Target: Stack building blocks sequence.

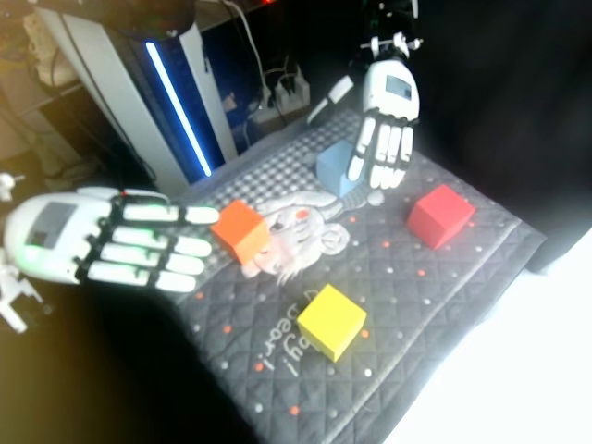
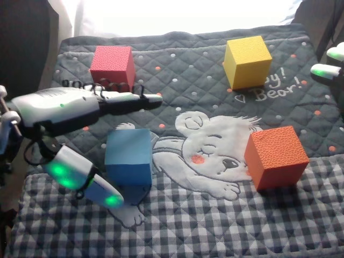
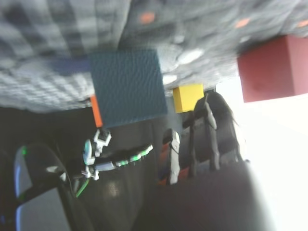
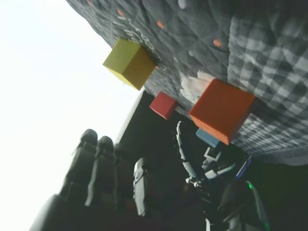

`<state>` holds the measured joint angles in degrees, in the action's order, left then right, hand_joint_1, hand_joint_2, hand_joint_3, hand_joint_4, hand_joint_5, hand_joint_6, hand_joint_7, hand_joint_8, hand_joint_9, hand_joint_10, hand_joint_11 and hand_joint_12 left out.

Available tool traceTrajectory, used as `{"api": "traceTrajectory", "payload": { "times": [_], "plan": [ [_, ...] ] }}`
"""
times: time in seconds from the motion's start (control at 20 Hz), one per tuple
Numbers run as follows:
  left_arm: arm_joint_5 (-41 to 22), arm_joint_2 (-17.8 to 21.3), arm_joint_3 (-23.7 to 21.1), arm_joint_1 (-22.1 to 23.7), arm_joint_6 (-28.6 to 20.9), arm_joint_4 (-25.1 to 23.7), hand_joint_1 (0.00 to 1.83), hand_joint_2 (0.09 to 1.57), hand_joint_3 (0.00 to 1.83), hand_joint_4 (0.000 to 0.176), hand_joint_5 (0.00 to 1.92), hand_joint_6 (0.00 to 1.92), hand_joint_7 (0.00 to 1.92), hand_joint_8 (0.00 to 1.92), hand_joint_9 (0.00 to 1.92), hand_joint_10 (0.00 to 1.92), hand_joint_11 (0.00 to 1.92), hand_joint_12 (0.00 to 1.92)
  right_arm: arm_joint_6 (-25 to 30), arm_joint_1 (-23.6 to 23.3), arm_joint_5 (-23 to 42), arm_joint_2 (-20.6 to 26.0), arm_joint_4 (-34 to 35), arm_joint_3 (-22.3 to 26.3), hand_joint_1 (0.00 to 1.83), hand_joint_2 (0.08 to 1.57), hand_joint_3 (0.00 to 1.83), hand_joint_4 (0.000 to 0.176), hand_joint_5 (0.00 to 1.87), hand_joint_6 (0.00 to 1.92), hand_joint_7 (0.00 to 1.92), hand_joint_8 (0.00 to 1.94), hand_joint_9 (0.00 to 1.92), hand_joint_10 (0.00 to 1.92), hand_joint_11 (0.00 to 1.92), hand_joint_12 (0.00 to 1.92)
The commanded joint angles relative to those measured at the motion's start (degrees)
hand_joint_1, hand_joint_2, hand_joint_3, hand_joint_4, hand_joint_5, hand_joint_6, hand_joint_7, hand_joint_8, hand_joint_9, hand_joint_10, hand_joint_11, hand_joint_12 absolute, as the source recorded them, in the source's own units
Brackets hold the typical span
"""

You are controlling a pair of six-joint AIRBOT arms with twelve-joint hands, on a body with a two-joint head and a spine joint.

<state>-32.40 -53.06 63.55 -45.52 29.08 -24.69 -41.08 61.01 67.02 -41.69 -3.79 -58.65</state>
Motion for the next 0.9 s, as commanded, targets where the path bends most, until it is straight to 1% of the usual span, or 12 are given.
{"api": "traceTrajectory", "payload": {
  "times": [0.0, 0.15, 0.2, 0.3, 0.35, 0.4, 0.45, 0.5, 0.55, 0.6, 0.65, 0.85],
  "plan": [
    [-4.4, -0.5, 0.4, 1.0, -0.3, 1.1, 0.75, 0.65, 0.00, 0.176, 0.13, 0.01, 0.20, 0.01, 0.20, 0.00, 0.00, 0.72, 0.1, -0.3, 6.8, 0.2, 1.9, -0.1, 0.41, 0.97, 0.00, 0.176, 0.00, 0.00, 0.00, 0.00, 0.00, 0.00, 0.00, 0.00],
    [-3.5, -1.5, 1.2, 1.5, -0.3, 0.9, 0.78, 0.66, 0.00, 0.176, 0.20, 0.00, 0.26, 0.01, 0.22, 0.00, 0.00, 0.77, 0.1, -0.3, 6.8, 0.2, 1.9, -0.1, 0.41, 0.99, 0.01, 0.176, 0.00, 0.00, 0.00, 0.00, 0.00, 0.00, 0.00, 0.00],
    [-3.4, -1.7, 1.3, 1.6, -0.3, 0.8, 0.82, 0.68, 0.00, 0.168, 0.25, 0.00, 0.30, 0.00, 0.26, 0.01, 0.00, 0.92, 0.1, -0.3, 6.8, 0.2, 1.9, -0.1, 0.39, 1.01, 0.01, 0.176, 0.00, 0.00, 0.00, 0.00, 0.00, 0.00, 0.00, 0.00],
    [-2.8, -2.1, 1.6, 1.6, -0.3, 0.7, 0.88, 0.81, 0.01, 0.112, 0.42, 0.01, 0.45, 0.01, 0.39, 0.02, 0.01, 1.25, 0.1, -0.2, 6.8, 0.2, 1.9, -0.1, 0.42, 1.02, 0.01, 0.176, 0.00, 0.00, 0.00, 0.00, 0.00, 0.00, 0.00, 0.00],
    [-2.6, -2.5, 1.8, 1.6, -0.3, 0.7, 1.09, 0.99, 0.01, 0.000, 0.78, 0.05, 0.79, 0.09, 0.68, 0.12, 0.24, 1.26, 0.1, -0.1, 6.8, 0.2, 2.0, -0.1, 0.41, 1.04, 0.01, 0.176, 0.00, 0.00, 0.00, 0.00, 0.00, 0.00, 0.00, 0.00],
    [-2.7, -2.8, 2.0, 1.6, -0.3, 0.7, 1.23, 1.08, 0.01, 0.000, 1.07, 0.34, 0.90, 1.06, 0.73, 0.95, 0.41, 1.59, 0.1, -0.1, 6.8, 0.2, 2.0, -0.1, 0.40, 1.05, 0.01, 0.176, 0.00, 0.00, 0.00, 0.00, 0.00, 0.00, 0.01, 0.00],
    [-3.0, -3.1, 2.3, 1.8, -0.3, 1.2, 1.26, 1.12, 0.01, 0.000, 1.08, 0.49, 0.90, 1.32, 0.70, 1.40, 0.51, 1.75, 0.1, 0.1, 6.8, 0.2, 2.1, -0.1, 0.40, 1.05, 0.01, 0.176, 0.00, 0.00, 0.00, 0.00, 0.00, 0.00, 0.02, 0.01],
    [-3.4, -3.3, 2.4, 2.2, -0.2, 1.5, 1.25, 1.14, 0.00, 0.000, 1.02, 0.62, 0.88, 1.40, 0.71, 1.52, 0.59, 1.71, 0.1, 0.1, 6.8, 0.2, 2.2, 0.0, 0.38, 1.06, 0.01, 0.176, 0.00, 0.00, 0.00, 0.00, 0.00, 0.00, 0.03, 0.01],
    [-3.7, -3.4, 2.5, 2.6, 0.3, 2.2, 1.25, 1.15, 0.00, 0.000, 0.97, 0.75, 0.90, 1.37, 0.70, 1.43, 0.59, 1.61, 0.1, 0.2, 6.8, 0.2, 2.2, 0.0, 0.35, 1.07, 0.01, 0.176, 0.00, 0.00, 0.00, 0.00, 0.00, 0.00, 0.03, 0.01],
    [-4.1, -3.4, 2.6, 3.0, 1.5, 3.5, 1.25, 1.17, 0.00, 0.000, 0.96, 0.74, 0.85, 1.45, 0.71, 1.53, 0.67, 1.76, 0.1, 0.2, 6.8, 0.2, 2.3, 0.0, 0.31, 1.08, 0.01, 0.176, 0.00, 0.00, 0.00, 0.00, 0.00, 0.00, 0.04, 0.02],
    [-4.7, -3.4, 2.6, 3.1, 2.5, 4.7, 1.25, 1.17, 0.00, 0.000, 0.96, 0.71, 0.83, 1.49, 0.71, 1.58, 0.70, 1.79, 0.1, 0.3, 6.8, 0.2, 2.4, 0.0, 0.31, 1.09, 0.01, 0.176, 0.00, 0.00, 0.00, 0.00, 0.00, 0.00, 0.03, 0.01],
    [-8.7, 0.1, 2.0, 5.6, 2.7, 6.6, 1.25, 1.15, 0.00, 0.000, 0.95, 0.78, 0.90, 1.38, 0.84, 1.43, 0.80, 1.76, 0.1, 0.4, 6.7, 0.2, 2.4, 0.0, 0.31, 1.13, 0.02, 0.176, 0.00, 0.00, 0.00, 0.00, 0.00, 0.00, 0.06, 0.03]
  ]
}}
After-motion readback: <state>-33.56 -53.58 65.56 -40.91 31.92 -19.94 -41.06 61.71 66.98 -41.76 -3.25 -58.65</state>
